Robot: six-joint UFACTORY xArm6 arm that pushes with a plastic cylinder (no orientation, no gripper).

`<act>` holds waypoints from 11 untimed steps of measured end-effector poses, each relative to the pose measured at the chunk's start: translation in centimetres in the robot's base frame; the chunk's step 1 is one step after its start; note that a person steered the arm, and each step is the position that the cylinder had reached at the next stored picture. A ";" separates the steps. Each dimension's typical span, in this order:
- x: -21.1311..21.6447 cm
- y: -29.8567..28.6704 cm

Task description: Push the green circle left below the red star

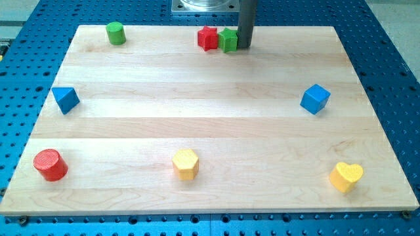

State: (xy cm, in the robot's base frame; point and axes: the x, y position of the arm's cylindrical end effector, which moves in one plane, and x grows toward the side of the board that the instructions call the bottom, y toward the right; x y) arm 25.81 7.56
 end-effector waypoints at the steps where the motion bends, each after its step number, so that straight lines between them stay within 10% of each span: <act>1: 3.0 1.8; 2: 2.6 0.3; 5: 3.0 -33.5; 7: -4.3 -31.8; 9: 3.3 -23.0; 11: -5.0 -34.0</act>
State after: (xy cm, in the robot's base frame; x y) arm 20.81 -26.41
